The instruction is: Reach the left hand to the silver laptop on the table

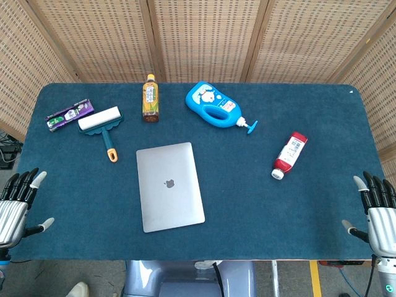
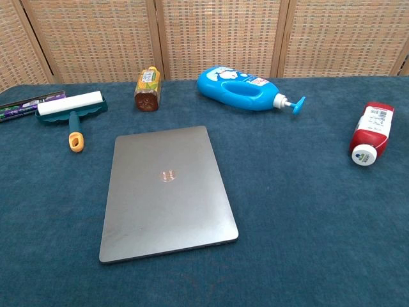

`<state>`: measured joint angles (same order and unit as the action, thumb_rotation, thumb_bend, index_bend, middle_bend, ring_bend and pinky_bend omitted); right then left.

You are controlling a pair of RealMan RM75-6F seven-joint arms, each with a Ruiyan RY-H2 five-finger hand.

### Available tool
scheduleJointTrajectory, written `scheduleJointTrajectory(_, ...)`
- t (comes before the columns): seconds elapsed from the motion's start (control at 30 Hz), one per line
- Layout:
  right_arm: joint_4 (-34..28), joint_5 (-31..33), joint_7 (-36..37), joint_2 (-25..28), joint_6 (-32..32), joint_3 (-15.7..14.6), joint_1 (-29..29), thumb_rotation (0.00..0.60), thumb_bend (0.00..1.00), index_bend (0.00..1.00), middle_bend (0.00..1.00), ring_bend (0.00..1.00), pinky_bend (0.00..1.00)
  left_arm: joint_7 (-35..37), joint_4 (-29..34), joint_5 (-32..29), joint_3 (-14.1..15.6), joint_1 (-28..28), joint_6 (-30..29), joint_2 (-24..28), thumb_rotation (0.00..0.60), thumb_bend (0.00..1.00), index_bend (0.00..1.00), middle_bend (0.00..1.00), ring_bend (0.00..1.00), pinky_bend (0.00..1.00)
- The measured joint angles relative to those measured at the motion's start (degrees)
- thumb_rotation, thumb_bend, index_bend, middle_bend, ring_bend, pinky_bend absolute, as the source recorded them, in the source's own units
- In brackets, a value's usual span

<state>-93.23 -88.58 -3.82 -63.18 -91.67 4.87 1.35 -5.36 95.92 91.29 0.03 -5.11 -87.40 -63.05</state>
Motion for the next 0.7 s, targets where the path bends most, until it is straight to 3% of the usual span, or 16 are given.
scheduleJointTrajectory(0.23, -0.1, 0.4, 0.2, 0.3, 0.2, 0.1, -0.1, 0.600, 0.00, 0.00, 0.00, 0.00, 0.00, -0.4, 0.1, 0.9, 0.0, -0.4, 0.4, -0.5, 0.600, 0.00, 0.00, 0.00, 0.00, 0.00)
scheduleJointTrajectory(0.27, -0.1, 0.6, 0.3, 0.3, 0.2, 0.2, 0.0, 0.600, 0.00, 0.00, 0.00, 0.00, 0.00, -0.4, 0.3, 1.0, -0.1, -0.7, 0.6, -0.6, 0.600, 0.00, 0.00, 0.02, 0.04, 0.00)
scheduleJointTrajectory(0.3, -0.1, 0.9, 0.3, 0.3, 0.4, 0.3, 0.0, 0.600, 0.00, 0.00, 0.00, 0.00, 0.00, -0.5, 0.5, 1.1, -0.4, -1.1, 0.8, -0.8, 0.600, 0.00, 0.00, 0.10, 0.13, 0.05)
scheduleJointTrajectory(0.33, 0.0, 1.1, 0.3, 0.3, 0.6, 0.4, 0.1, 0.600, 0.00, 0.00, 0.00, 0.00, 0.00, -0.8, 1.0, 1.2, -0.9, -1.8, 1.0, -1.2, 0.600, 0.00, 0.00, 0.28, 0.33, 0.19)
scheduleJointTrajectory(0.37, 0.0, 1.3, 0.3, 0.3, 0.8, 0.4, 0.1, 0.600, 0.00, 0.00, 0.00, 0.00, 0.00, -0.9, 1.2, 1.4, -1.3, -2.3, 1.2, -1.5, 0.600, 0.01, 0.00, 0.50, 0.56, 0.40)
scheduleJointTrajectory(0.4, 0.0, 1.5, 0.2, 0.3, 1.0, 0.5, 0.2, 0.600, 0.00, 0.00, 0.00, 0.00, 0.00, -1.1, 1.5, 1.5, -1.6, -2.8, 1.6, -1.8, 0.600, 0.03, 0.00, 0.64, 0.69, 0.55)
scheduleJointTrajectory(0.43, 0.0, 1.8, 0.2, 0.3, 1.2, 0.6, 0.3, 0.600, 0.00, 0.00, 0.00, 0.00, 0.00, -1.4, 2.0, 1.7, -1.9, -3.7, 2.5, -2.2, 0.600, 0.10, 0.00, 0.76, 0.81, 0.72)
scheduleJointTrajectory(0.53, 0.1, 2.6, -0.1, 0.2, 1.8, 0.9, 0.5, 0.600, 0.00, 0.00, 0.00, 0.00, 0.00, -3.1, 3.7, 1.2, -3.1, -6.9, 7.1, -3.5, 0.600, 0.33, 0.00, 0.90, 0.95, 0.94)
scheduleJointTrajectory(0.6, 0.2, 3.0, -0.2, 0.1, 2.1, 1.0, 0.6, 0.600, 0.00, 0.00, 0.00, 0.00, 0.00, -4.0, 5.4, -0.2, -3.6, -8.8, 11.1, -4.1, 0.600, 0.50, 0.00, 0.95, 0.99, 1.00)
scheduleJointTrajectory(0.67, 0.3, 3.8, -0.3, 0.1, 2.7, 1.1, 0.8, 0.600, 0.00, 0.00, 0.00, 0.00, 0.00, -5.0, 7.6, -3.6, -4.4, -11.7, 17.3, -4.7, 0.600, 0.70, 0.00, 0.97, 1.00, 1.00)
scheduleJointTrajectory(0.7, 0.4, 4.2, -0.3, 0.1, 2.9, 1.2, 0.8, 0.600, 0.00, 0.00, 0.00, 0.00, 0.00, -5.7, 8.5, -5.7, -4.8, -13.1, 20.2, -5.0, 0.600, 0.75, 0.00, 0.98, 1.00, 1.00)
